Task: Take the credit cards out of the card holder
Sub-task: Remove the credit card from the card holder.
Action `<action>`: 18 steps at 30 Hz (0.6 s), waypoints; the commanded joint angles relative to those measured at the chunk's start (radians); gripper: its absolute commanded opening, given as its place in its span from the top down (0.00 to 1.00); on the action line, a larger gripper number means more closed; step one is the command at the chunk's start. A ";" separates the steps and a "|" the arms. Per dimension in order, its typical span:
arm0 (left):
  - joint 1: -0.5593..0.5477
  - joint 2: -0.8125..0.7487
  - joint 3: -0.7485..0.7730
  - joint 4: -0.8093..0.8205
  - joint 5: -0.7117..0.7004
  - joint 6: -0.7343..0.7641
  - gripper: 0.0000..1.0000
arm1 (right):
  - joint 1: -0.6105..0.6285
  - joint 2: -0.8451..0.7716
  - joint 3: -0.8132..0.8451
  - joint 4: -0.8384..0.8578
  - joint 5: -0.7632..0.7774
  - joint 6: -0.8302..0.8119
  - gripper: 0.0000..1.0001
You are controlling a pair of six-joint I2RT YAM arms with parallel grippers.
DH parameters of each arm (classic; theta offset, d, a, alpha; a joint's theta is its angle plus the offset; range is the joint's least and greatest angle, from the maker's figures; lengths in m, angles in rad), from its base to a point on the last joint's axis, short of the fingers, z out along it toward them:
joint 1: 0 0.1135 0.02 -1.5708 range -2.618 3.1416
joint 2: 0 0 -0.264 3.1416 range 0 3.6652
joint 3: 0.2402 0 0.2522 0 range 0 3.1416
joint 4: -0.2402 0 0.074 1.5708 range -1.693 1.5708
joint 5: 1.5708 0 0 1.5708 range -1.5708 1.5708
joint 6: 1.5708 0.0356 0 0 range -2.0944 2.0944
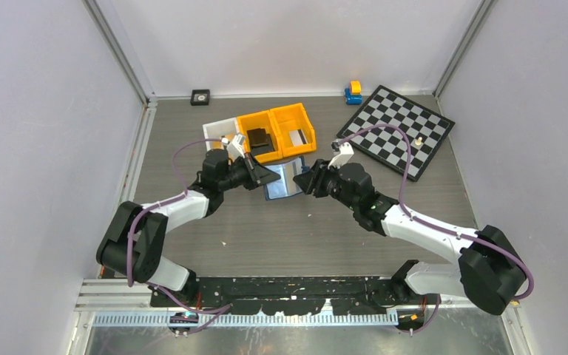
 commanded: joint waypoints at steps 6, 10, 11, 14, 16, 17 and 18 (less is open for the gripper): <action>0.017 -0.047 0.000 0.069 0.007 -0.026 1.00 | -0.032 -0.045 -0.021 0.138 -0.081 0.059 0.68; 0.018 -0.047 -0.015 0.124 0.023 -0.049 1.00 | -0.053 -0.015 0.003 0.098 -0.085 0.078 0.81; 0.019 -0.045 -0.019 0.142 0.028 -0.056 1.00 | -0.060 -0.007 0.006 0.095 -0.088 0.087 0.85; 0.023 -0.045 -0.033 0.203 0.042 -0.079 1.00 | -0.088 0.010 0.001 0.105 -0.107 0.120 0.89; 0.025 -0.045 -0.039 0.235 0.050 -0.088 1.00 | -0.110 0.019 -0.006 0.122 -0.135 0.144 0.91; 0.025 -0.047 -0.040 0.247 0.052 -0.091 1.00 | -0.126 0.022 -0.011 0.135 -0.149 0.157 0.91; 0.025 -0.049 -0.043 0.259 0.054 -0.094 1.00 | -0.136 0.026 -0.017 0.149 -0.163 0.175 0.91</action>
